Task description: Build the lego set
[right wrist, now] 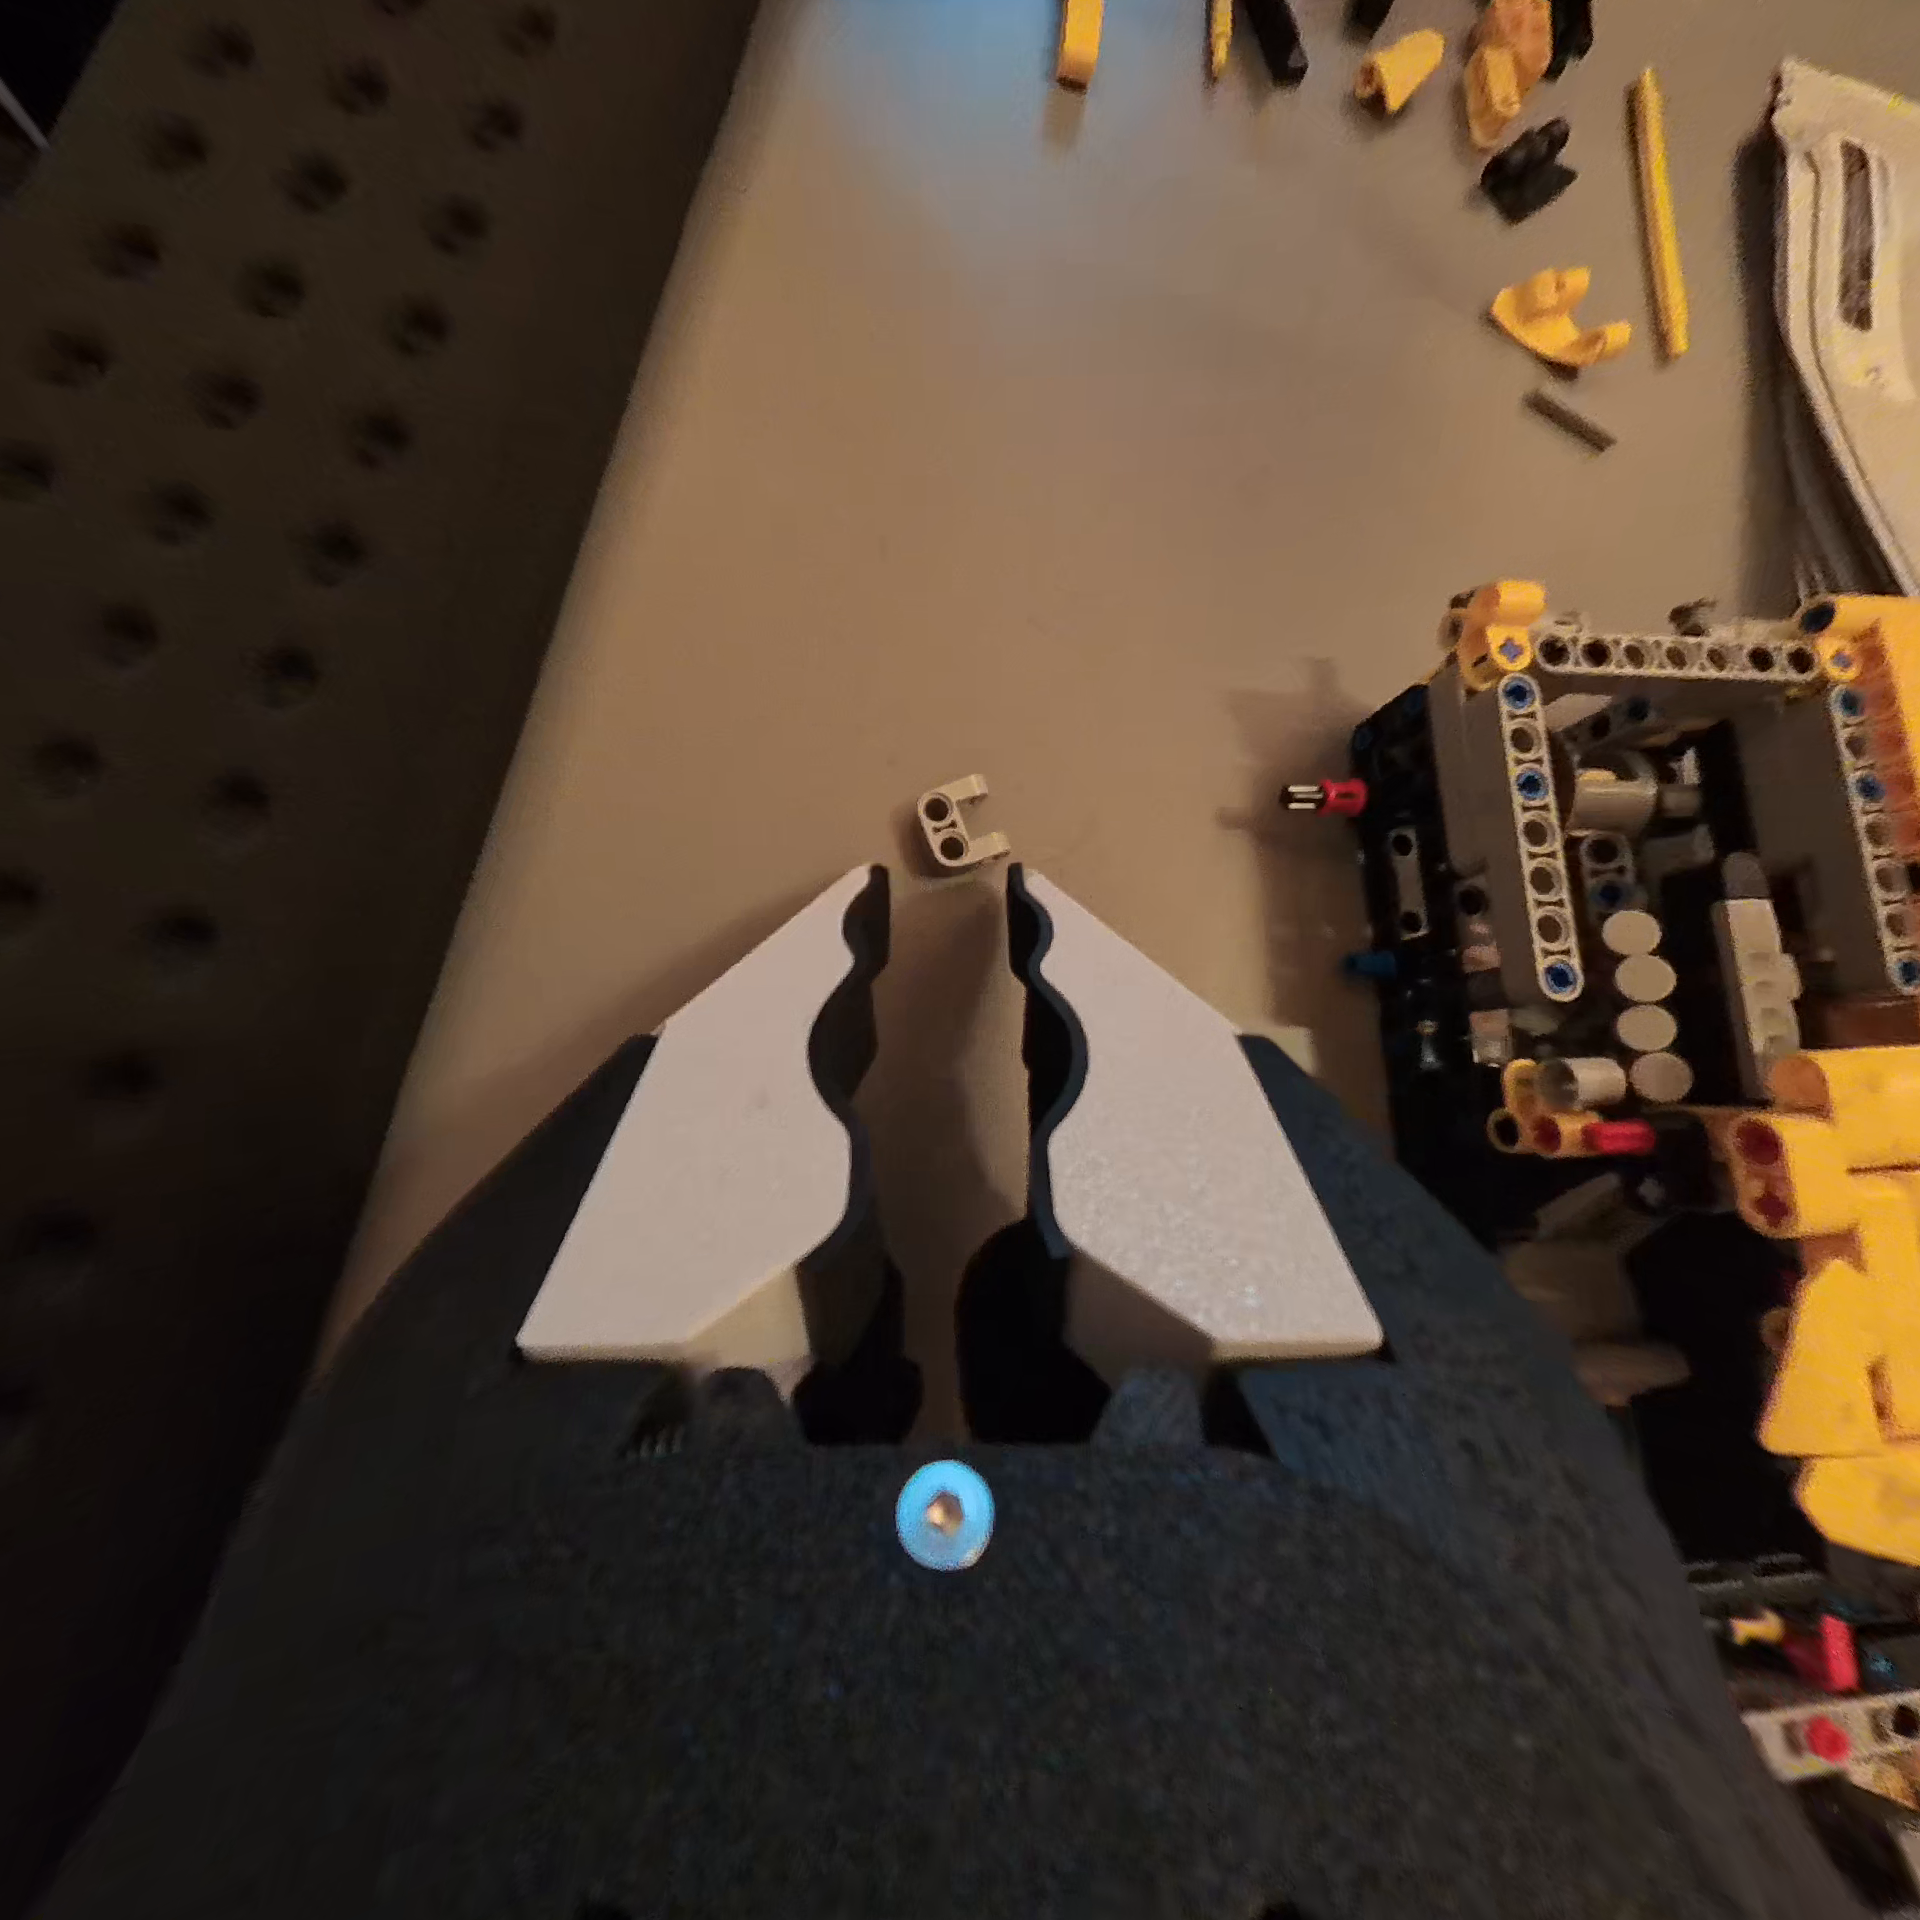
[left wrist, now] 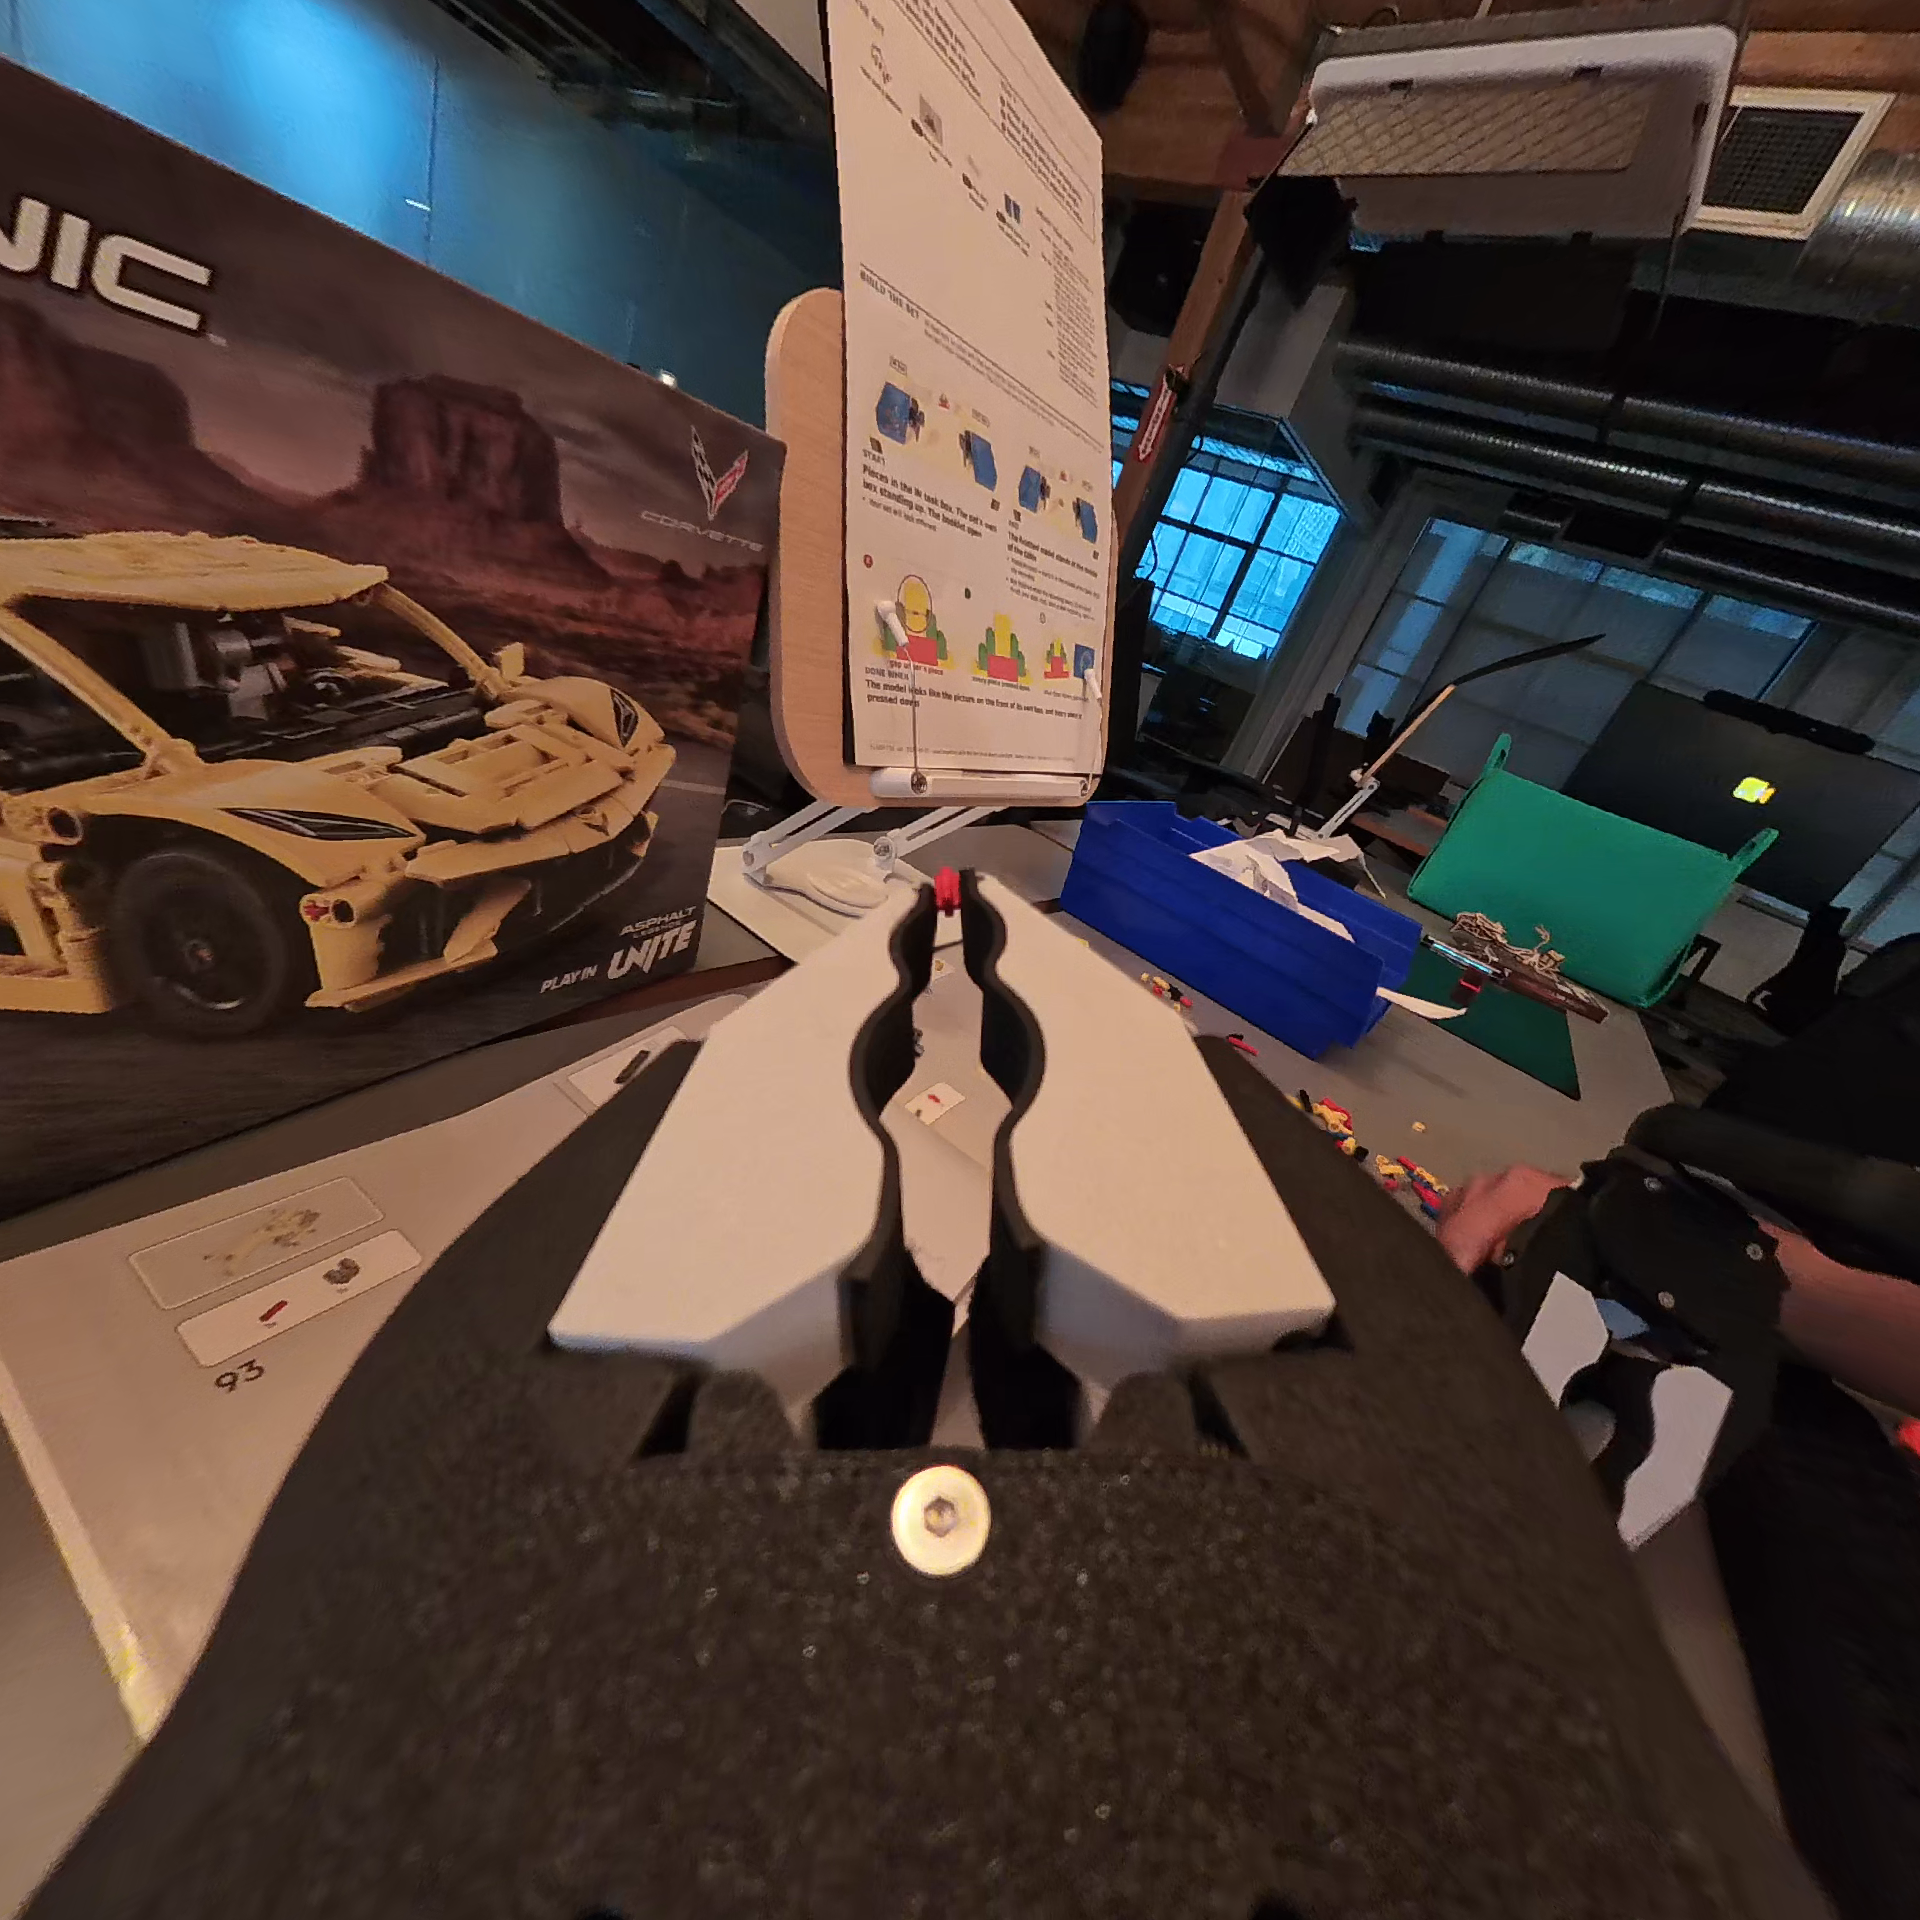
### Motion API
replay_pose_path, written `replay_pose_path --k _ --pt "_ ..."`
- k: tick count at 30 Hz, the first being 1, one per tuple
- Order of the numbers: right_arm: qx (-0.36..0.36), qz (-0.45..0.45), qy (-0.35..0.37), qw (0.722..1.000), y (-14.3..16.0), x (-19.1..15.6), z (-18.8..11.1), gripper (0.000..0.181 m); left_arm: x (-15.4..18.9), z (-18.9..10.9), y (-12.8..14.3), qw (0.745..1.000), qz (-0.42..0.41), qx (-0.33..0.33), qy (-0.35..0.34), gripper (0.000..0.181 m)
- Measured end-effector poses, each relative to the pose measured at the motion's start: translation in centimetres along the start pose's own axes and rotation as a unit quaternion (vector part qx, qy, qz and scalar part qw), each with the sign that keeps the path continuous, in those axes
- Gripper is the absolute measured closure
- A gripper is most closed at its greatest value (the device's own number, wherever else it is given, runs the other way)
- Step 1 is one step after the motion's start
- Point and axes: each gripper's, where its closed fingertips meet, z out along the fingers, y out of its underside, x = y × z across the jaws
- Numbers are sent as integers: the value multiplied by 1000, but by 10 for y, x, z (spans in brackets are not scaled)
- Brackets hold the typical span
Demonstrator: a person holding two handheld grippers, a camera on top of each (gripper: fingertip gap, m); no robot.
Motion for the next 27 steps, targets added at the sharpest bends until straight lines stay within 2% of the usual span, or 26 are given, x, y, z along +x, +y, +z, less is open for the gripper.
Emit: replay_pose_path --k 5,12,27 --pt "26 14 10 1000 -6 4 -3 156 6 7 9 1000 12 -21 5 177" --pt "30 59 -18 998 -6 -1 -2 154 8 11 13 999 14 -28 9 177" --pt "3 45 -3 999 -3 2 8 156 5 6 7 1000 10 -19 5 177"
